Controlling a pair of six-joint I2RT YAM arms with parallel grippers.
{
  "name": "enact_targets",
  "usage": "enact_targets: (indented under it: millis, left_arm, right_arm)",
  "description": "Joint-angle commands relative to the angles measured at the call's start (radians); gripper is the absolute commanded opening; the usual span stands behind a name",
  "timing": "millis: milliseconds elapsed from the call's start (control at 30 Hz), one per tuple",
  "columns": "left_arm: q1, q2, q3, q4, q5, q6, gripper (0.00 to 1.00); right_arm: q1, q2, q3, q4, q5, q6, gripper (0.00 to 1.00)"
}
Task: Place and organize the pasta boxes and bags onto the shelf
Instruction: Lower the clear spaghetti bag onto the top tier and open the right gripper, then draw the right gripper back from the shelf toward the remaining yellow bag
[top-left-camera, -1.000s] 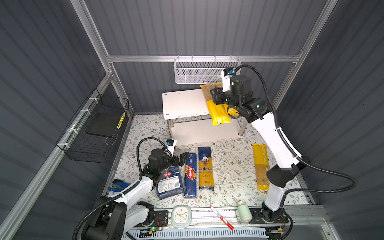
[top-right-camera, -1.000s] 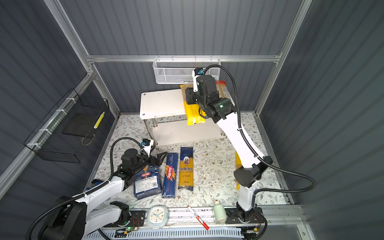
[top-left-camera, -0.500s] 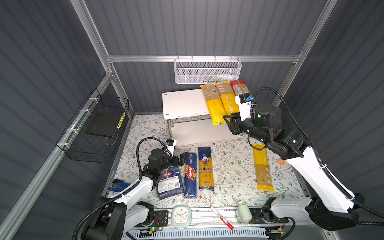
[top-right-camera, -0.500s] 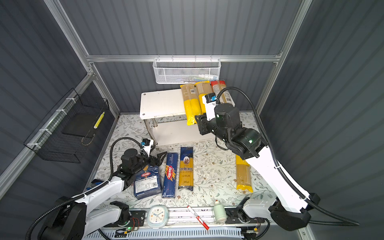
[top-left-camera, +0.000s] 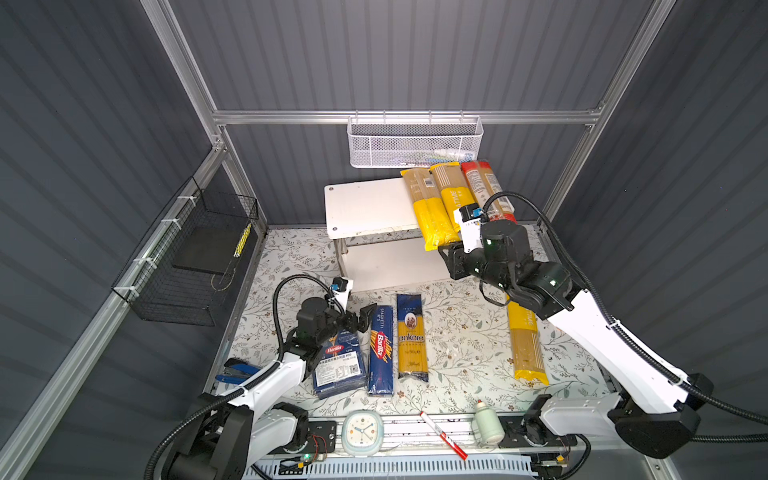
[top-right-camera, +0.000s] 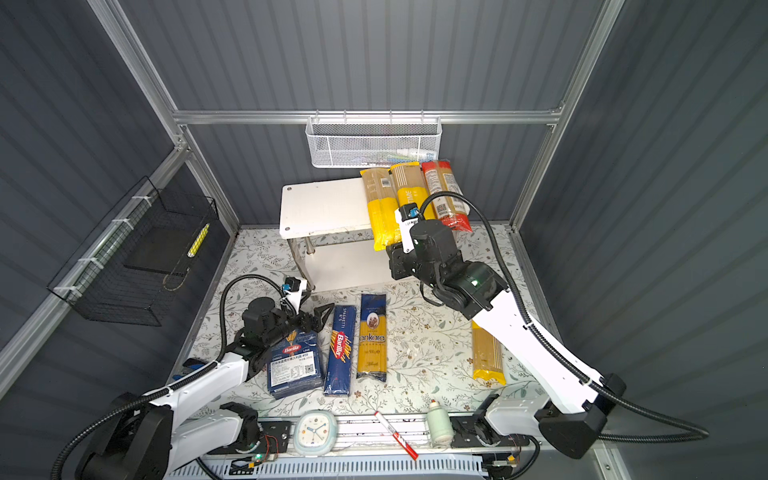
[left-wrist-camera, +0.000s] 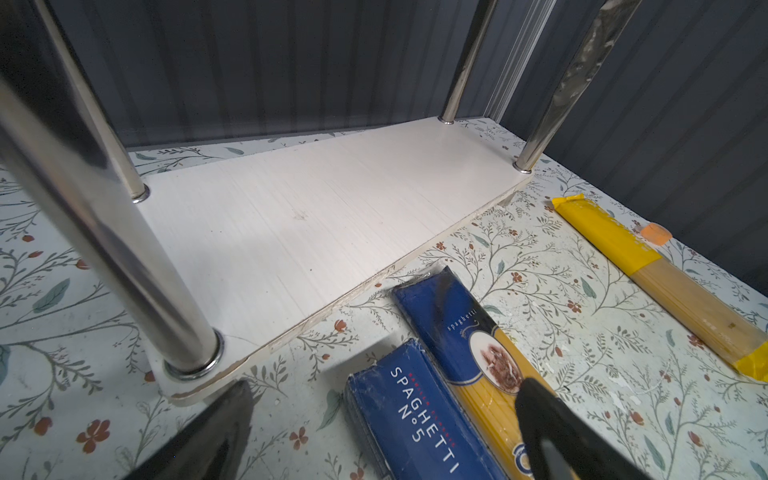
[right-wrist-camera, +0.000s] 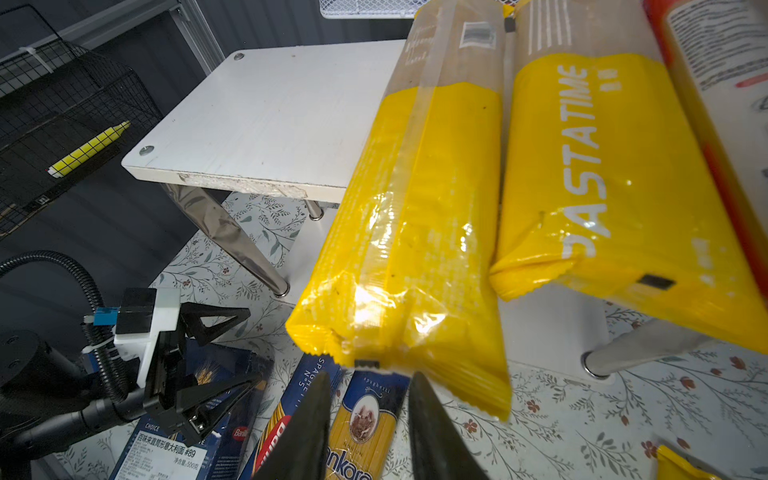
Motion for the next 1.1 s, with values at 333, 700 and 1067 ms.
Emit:
enact_targets:
  millis: [333,700,1067]
  left_arm:
    - [-0.002,-0.014,-0.009,0.001,-0.014,0.002,0.99]
    - [-0.002,-0.022,-0.01,-0.005,-0.017,0.003,0.99]
    - [-0.002,-0.039,-0.014,-0.01,-0.026,0.005,0.99]
  right_arm:
    - [-0.064,0.09,0.011,0.124,-0.057,0.016,0.32]
    - [-0.086,0.13,0.069,0.136,-0.096,0.025,0.33]
    - [-0.08,-0.098,-0.082,0.142,-0.221,-0.025,0.38]
